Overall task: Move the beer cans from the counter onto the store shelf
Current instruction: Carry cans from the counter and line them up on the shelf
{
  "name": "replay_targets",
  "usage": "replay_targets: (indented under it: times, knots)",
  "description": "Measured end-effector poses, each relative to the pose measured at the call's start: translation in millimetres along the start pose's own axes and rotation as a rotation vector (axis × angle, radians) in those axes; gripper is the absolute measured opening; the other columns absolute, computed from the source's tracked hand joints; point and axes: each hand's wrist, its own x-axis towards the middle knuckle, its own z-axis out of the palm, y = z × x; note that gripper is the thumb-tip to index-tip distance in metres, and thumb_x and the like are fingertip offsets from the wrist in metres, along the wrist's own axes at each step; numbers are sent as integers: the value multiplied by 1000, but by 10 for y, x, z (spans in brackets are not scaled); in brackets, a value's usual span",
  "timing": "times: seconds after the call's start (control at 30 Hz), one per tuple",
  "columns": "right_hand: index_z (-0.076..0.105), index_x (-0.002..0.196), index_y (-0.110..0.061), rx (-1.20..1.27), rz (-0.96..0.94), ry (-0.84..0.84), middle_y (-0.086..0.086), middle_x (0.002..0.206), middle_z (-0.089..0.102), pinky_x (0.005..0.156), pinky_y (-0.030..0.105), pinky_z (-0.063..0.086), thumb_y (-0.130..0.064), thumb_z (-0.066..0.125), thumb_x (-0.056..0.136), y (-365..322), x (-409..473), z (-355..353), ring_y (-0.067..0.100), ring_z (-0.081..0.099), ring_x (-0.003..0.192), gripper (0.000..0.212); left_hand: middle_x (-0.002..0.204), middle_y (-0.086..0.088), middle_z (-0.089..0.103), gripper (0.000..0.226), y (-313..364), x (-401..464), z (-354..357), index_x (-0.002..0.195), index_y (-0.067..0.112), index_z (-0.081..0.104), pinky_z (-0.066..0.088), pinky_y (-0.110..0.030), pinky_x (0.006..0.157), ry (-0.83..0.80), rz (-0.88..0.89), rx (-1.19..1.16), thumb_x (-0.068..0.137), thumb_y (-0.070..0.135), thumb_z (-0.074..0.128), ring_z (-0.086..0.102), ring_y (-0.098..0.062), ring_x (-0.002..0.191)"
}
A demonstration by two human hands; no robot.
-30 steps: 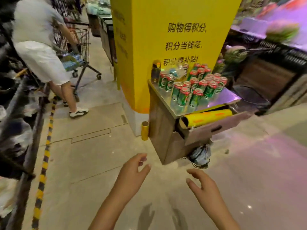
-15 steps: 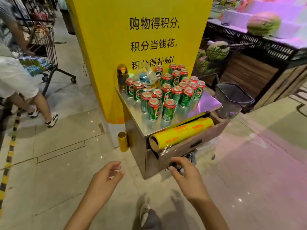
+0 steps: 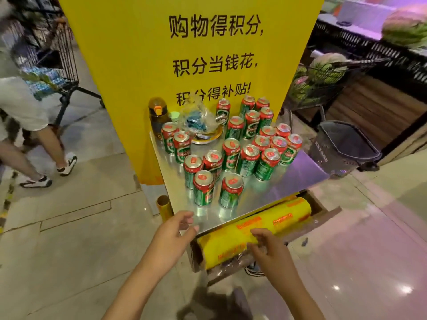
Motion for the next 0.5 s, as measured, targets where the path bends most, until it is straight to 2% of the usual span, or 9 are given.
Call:
replay_targets:
  times: [0.1, 0.2, 0.23, 0.3, 0.33, 0.37, 0.43, 0.5]
  knots:
    - [54, 109, -26, 11, 9, -90, -4, 111, 61, 81, 21, 41, -15, 70, 83, 97, 455, -61, 15, 56, 111, 33, 106, 9, 60, 29, -84, 200, 64, 116, 27, 54, 46, -22, 85, 47, -96, -18, 88, 23, 61, 58, -7, 101]
    - [47, 126, -24, 12, -21, -190, -6, 125, 52, 96, 24, 38, -17, 72, 81, 69, 844, -107, 10, 46, 121, 51, 108, 5, 61, 32, -148, 322, 129, 118, 23, 54, 48, -29, 90, 88, -223, -39, 87, 24, 63, 59, -12, 103]
    - [44, 127, -26, 20, -55, -221, -11, 126, 49, 97, 18, 37, -16, 73, 80, 24, 959, -137, 5, 43, 120, 56, 108, 6, 61, 33, -156, 365, 154, 119, 24, 54, 48, -31, 92, 98, -257, -39, 87, 25, 63, 59, -12, 103]
    - [40, 116, -35, 75, -101, -290, -27, 116, 44, 86, 0, 33, -9, 75, 77, -52, 1188, -168, -13, 43, 105, 59, 108, 5, 61, 37, -154, 493, 220, 120, 21, 54, 50, -36, 92, 119, -318, -58, 85, 25, 65, 60, -16, 104]
    - [38, 113, -38, 115, -94, -330, -30, 112, 44, 82, -2, 35, -7, 77, 75, -57, 1306, -161, -19, 45, 100, 62, 110, 2, 61, 42, -143, 572, 262, 123, 18, 52, 50, -37, 92, 136, -341, -71, 84, 23, 67, 59, -18, 105]
    - [40, 115, -37, 135, -91, -355, -26, 112, 48, 85, 2, 39, -10, 80, 70, -49, 1413, -145, -19, 48, 102, 66, 114, 0, 60, 49, -126, 657, 304, 127, 17, 50, 50, -36, 92, 156, -359, -77, 82, 21, 69, 57, -18, 106]
    - [39, 125, -34, 143, -82, -373, -14, 121, 53, 92, 14, 45, -19, 85, 60, 5, 1598, -50, -5, 53, 111, 81, 128, -3, 54, 63, -55, 833, 398, 135, 16, 43, 44, -28, 94, 212, -357, -76, 79, 19, 73, 51, -15, 112]
    - [33, 133, -29, 135, -93, -399, -9, 129, 51, 96, 17, 44, -28, 90, 53, 38, 1699, 65, 0, 52, 116, 99, 139, 0, 45, 77, 20, 1002, 500, 141, 16, 34, 37, -28, 101, 271, -316, -109, 76, 20, 76, 44, -14, 123]
